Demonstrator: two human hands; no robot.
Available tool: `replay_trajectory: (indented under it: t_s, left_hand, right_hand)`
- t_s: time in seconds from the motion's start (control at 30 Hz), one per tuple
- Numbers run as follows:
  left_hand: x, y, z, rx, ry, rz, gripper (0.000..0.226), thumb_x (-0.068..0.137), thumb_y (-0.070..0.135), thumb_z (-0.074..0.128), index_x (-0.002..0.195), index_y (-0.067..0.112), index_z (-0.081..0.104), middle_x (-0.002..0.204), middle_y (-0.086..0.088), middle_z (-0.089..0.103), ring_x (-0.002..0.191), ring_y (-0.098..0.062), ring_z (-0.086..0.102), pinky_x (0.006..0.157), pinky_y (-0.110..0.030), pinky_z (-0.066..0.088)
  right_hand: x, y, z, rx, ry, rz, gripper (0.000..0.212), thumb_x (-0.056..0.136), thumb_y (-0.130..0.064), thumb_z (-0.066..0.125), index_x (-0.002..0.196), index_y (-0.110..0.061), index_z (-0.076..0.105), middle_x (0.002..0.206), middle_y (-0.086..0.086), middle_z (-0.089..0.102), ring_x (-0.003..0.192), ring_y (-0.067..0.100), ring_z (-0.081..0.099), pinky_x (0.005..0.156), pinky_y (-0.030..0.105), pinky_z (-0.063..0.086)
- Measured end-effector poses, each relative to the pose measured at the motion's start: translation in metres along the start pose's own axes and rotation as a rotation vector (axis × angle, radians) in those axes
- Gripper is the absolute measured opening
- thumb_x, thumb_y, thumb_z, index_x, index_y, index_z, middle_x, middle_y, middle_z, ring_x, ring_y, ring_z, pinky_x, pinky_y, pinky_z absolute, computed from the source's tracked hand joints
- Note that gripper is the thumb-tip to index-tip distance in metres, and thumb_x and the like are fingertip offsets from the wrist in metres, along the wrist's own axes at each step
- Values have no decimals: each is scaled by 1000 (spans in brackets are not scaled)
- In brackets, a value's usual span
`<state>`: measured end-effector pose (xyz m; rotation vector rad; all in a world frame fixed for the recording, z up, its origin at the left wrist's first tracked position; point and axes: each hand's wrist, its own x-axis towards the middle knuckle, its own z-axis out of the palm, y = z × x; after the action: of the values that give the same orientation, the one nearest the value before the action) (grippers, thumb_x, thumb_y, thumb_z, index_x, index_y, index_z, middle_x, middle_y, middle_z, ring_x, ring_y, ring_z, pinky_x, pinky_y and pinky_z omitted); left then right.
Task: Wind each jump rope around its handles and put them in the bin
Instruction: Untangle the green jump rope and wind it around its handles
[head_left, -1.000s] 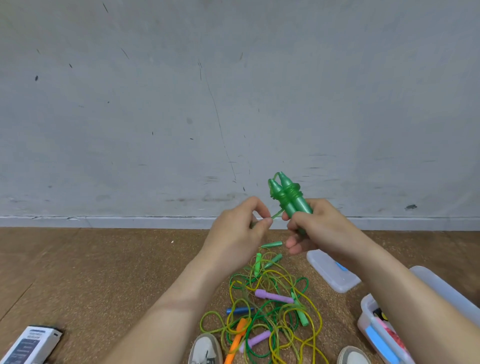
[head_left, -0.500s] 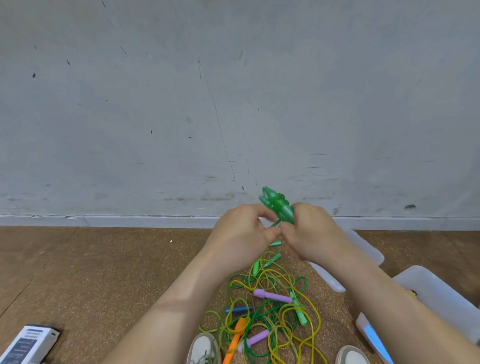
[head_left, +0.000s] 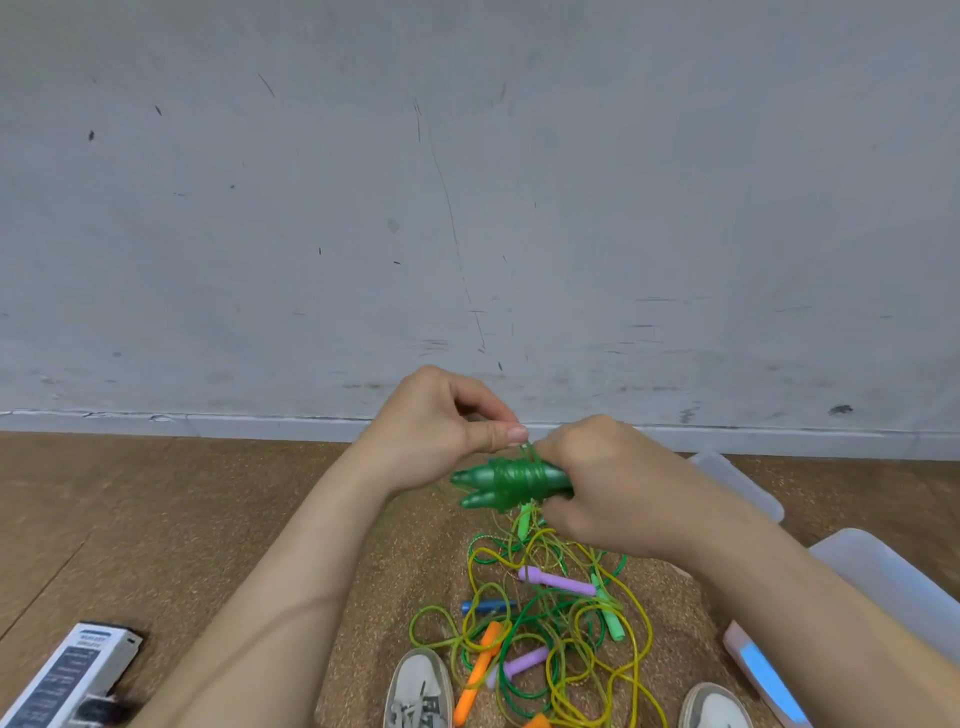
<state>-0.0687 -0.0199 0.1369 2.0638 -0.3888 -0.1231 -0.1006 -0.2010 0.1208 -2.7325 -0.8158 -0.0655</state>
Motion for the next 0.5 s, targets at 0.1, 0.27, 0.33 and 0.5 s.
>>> replay_trajectory:
  t_s: [0.1, 0.27, 0.33, 0.5]
  left_hand:
    - [-1, 0, -2, -161, -79, -51, 5, 74, 12, 77, 72, 9, 73, 62, -1, 68, 57, -7, 58, 56, -16, 46]
    - [0, -3, -1, -382, -192, -140, 19, 74, 19, 76, 56, 13, 72, 54, 0, 64, 46, -5, 54, 47, -15, 43]
    - [2, 0, 4, -402, -170, -123, 25, 79, 10, 70, 54, 15, 71, 52, 3, 62, 45, -3, 52, 45, -14, 41]
    - [4, 2, 15, -291, -132, -87, 40, 92, 1, 54, 58, 17, 65, 45, 3, 49, 40, -3, 36, 43, -16, 28]
  right_hand:
    - [-3, -3, 1, 179, 14, 1, 20, 66, -26, 54, 57, -19, 38, 51, 0, 40, 51, 18, 42, 51, 39, 37]
    - [-6, -7, -1, 601, 77, 111, 16, 59, -19, 55, 58, -4, 50, 46, -1, 35, 44, 12, 32, 45, 30, 24]
    - [-6, -6, -4, 696, 94, 167, 17, 58, -18, 56, 59, -1, 51, 47, -1, 35, 45, 12, 31, 46, 27, 22]
    - [-4, 3, -8, 921, 236, 351, 16, 53, -14, 55, 57, 1, 53, 45, 1, 34, 41, 14, 28, 44, 20, 20]
